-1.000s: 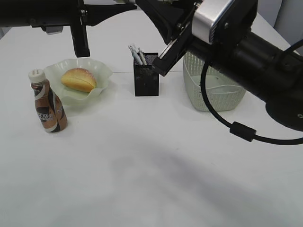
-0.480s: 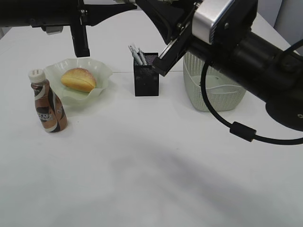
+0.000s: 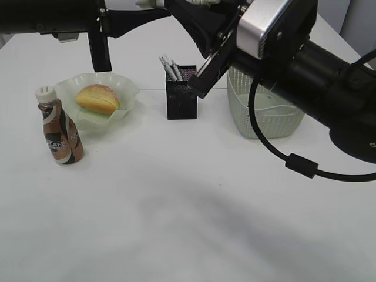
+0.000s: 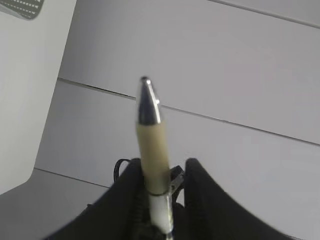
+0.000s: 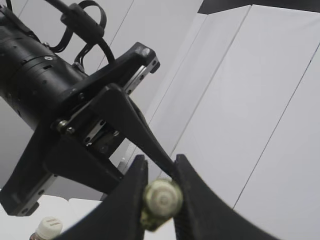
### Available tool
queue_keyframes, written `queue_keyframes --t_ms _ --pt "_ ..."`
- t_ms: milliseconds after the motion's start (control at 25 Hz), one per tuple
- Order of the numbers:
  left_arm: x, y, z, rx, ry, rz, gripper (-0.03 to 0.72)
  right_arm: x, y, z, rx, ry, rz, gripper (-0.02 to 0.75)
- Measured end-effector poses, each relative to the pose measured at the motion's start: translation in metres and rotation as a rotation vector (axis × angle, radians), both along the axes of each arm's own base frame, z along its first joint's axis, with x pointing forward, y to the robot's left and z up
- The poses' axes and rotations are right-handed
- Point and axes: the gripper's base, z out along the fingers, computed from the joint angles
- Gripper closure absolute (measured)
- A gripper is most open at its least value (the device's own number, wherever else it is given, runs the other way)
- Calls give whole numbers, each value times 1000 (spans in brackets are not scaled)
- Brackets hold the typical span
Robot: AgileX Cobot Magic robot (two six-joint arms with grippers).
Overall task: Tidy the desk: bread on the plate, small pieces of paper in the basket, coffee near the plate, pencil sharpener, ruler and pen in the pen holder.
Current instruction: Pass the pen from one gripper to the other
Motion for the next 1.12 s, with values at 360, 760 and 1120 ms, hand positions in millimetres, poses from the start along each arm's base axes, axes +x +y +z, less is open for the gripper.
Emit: queue_keyframes --t_ms 360,760,1120 --pt "0 0 0 -1 0 -2 454 0 0 0 -3 -1 3 605" --pt "3 2 -3 46 -24 31 440 0 0 0 2 2 0 605" --pt "4 2 -2 72 -93 40 232 0 0 0 2 2 0 605"
